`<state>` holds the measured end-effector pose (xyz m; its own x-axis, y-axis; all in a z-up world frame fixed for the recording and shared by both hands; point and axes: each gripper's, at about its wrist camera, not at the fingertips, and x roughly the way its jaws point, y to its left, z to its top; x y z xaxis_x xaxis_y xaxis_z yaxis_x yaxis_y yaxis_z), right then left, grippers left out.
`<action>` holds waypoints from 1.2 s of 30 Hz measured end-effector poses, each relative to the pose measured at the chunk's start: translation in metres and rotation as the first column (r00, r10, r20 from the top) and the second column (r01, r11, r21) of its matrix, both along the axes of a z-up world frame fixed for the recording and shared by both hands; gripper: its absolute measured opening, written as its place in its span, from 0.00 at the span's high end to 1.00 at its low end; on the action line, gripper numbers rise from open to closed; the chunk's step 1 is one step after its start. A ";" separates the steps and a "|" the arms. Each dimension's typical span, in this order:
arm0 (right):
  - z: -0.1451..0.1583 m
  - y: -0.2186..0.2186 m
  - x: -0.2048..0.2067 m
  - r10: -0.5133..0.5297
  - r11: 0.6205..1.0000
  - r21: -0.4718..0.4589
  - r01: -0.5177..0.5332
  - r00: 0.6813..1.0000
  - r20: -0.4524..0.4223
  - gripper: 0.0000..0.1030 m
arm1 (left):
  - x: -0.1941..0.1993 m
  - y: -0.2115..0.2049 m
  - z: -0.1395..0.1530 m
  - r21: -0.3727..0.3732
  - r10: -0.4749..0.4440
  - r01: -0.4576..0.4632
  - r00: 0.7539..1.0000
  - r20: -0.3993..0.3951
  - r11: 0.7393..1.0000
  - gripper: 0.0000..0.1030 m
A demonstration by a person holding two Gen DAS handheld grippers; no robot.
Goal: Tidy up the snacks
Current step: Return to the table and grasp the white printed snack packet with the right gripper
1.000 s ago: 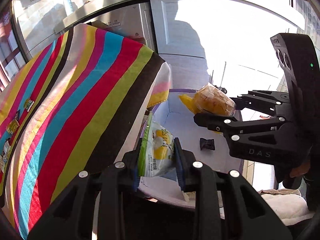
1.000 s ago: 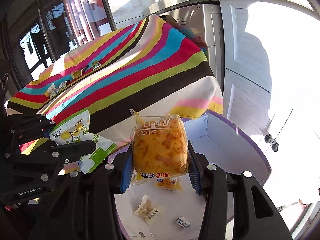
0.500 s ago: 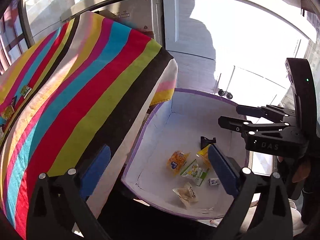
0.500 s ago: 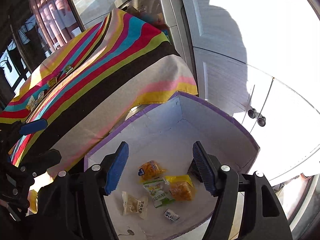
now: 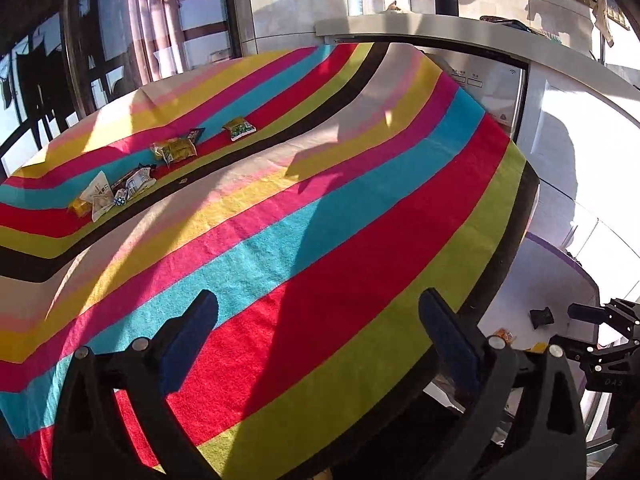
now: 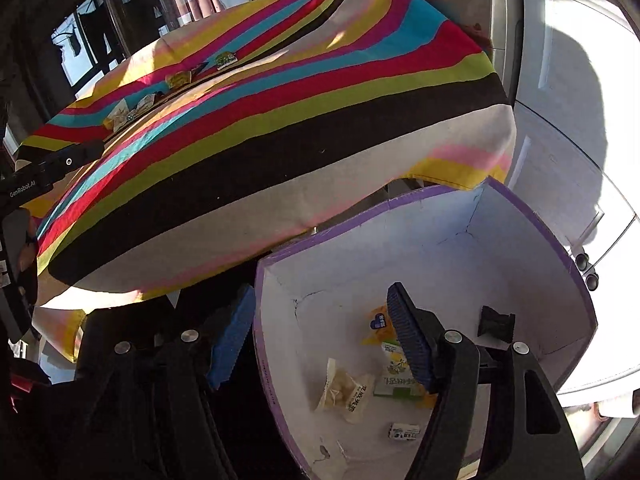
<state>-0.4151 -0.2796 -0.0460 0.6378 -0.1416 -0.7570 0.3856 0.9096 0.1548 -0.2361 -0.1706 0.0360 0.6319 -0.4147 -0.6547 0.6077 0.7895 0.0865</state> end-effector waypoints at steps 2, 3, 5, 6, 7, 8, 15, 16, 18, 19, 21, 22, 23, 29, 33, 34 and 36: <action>0.006 0.020 0.014 0.067 0.997 -0.037 -0.067 0.998 -0.013 0.31 | 0.023 0.030 0.001 -0.010 0.080 -0.080 0.997 0.000 0.997 0.03; 0.011 0.029 0.021 0.097 0.993 -0.060 -0.097 0.995 -0.017 0.29 | 0.034 0.047 0.001 -0.015 0.121 -0.121 0.993 0.000 0.993 0.03; 0.022 0.047 0.036 0.154 0.982 -0.105 -0.155 0.988 -0.017 0.27 | 0.058 0.078 0.002 -0.018 0.202 -0.202 0.979 0.005 0.979 0.03; 0.028 0.055 0.044 0.179 0.976 -0.124 -0.179 0.984 -0.013 0.25 | 0.071 0.093 0.001 -0.017 0.242 -0.242 0.970 0.009 0.970 0.03; 0.036 0.062 0.052 0.202 0.969 -0.144 -0.201 0.979 -0.007 0.24 | 0.082 0.108 0.000 -0.014 0.281 -0.281 0.960 0.016 0.960 0.03; 0.043 0.067 0.060 0.220 0.962 -0.162 -0.217 0.975 0.001 0.23 | 0.094 0.121 0.000 -0.009 0.314 -0.313 0.949 0.021 0.950 0.03; 0.075 0.100 0.147 0.337 0.926 -0.199 -0.322 0.941 0.044 0.16 | 0.163 0.194 -0.010 -0.010 0.446 -0.447 0.893 -0.051 0.894 0.03; 0.076 0.105 0.162 0.349 0.923 -0.193 -0.334 0.936 0.046 0.16 | 0.169 0.201 -0.012 -0.009 0.458 -0.459 0.886 -0.073 0.888 0.03; 0.075 0.111 0.198 0.361 0.922 -0.171 -0.348 0.931 0.051 0.16 | 0.180 0.214 -0.016 -0.019 0.475 -0.481 0.871 -0.124 0.877 0.03; 0.075 0.115 0.214 0.365 0.923 -0.151 -0.354 0.929 0.052 0.16 | 0.183 0.221 -0.019 -0.027 0.486 -0.495 0.861 -0.150 0.869 0.03; 0.074 0.120 0.249 0.376 0.924 -0.101 -0.369 0.924 0.061 0.16 | 0.193 0.231 -0.026 -0.042 0.500 -0.521 0.837 -0.225 0.853 0.03; 0.074 0.124 0.266 0.375 0.926 -0.079 -0.370 0.925 0.065 0.16 | 0.196 0.236 -0.031 -0.049 0.501 -0.531 0.824 -0.264 0.846 0.03; 0.073 0.128 0.283 0.374 0.927 -0.064 -0.370 0.925 0.065 0.16 | 0.196 0.238 -0.033 -0.062 0.505 -0.540 0.817 -0.280 0.840 0.02; 0.074 0.144 0.382 0.343 0.939 -0.050 -0.341 0.938 0.055 0.16 | 0.198 0.222 -0.039 0.054 0.545 -0.550 0.804 -0.237 0.834 0.02; 0.066 0.151 0.444 0.297 0.952 -0.074 -0.296 0.955 0.002 0.16 | 0.200 0.221 -0.041 0.076 0.556 -0.555 0.799 -0.231 0.829 0.01; 0.064 0.154 0.457 0.298 0.952 -0.076 -0.297 0.955 -0.007 0.16 | 0.200 0.220 -0.042 0.079 0.556 -0.554 0.799 -0.230 0.829 0.01; 0.063 0.160 0.476 0.303 0.949 -0.088 -0.303 0.953 -0.019 0.16 | 0.199 0.219 -0.042 0.081 0.556 -0.554 0.799 -0.229 0.829 0.01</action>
<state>0.0613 -0.1200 0.0175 0.6576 -0.0094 -0.7533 0.0904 0.9937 0.0665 -0.0368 0.0489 -0.0055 0.5810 -0.0328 -0.8133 0.0687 0.9976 0.0089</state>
